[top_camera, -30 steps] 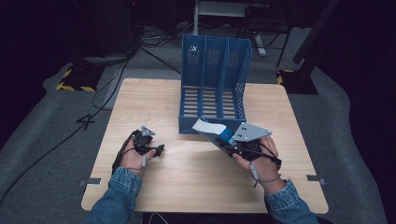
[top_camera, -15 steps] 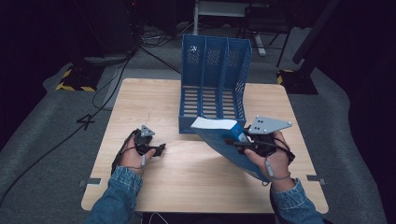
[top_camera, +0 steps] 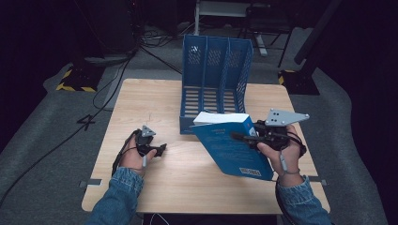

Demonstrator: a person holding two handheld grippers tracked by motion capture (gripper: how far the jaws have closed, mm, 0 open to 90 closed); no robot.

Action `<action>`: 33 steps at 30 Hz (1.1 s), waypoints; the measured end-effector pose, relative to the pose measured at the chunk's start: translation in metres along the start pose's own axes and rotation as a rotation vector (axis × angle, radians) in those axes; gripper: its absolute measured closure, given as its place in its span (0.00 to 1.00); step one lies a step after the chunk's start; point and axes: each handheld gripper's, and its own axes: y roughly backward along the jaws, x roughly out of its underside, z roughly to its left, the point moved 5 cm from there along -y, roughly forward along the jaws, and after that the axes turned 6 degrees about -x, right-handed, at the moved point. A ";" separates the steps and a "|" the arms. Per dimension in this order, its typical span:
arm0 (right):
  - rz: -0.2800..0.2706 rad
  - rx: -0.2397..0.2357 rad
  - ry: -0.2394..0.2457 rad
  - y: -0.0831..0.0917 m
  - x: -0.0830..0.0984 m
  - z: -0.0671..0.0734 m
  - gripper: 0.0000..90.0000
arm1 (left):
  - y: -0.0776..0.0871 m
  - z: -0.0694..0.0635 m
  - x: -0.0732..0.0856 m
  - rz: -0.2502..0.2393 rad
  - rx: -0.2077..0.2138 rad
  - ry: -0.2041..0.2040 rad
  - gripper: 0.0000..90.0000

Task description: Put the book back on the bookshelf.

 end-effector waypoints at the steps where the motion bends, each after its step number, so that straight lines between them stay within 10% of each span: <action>1: -0.005 -0.002 -0.004 0.000 -0.001 -0.001 0.68 | 0.000 0.000 0.000 0.000 0.000 0.000 0.27; 15: -0.102 0.007 -0.038 0.019 -0.026 -0.024 0.68 | 0.011 0.005 0.012 0.000 -0.033 0.032 0.27; 33: -0.206 0.165 -0.052 0.040 -0.079 -0.052 0.68 | 0.008 0.007 0.009 0.005 -0.037 0.037 0.27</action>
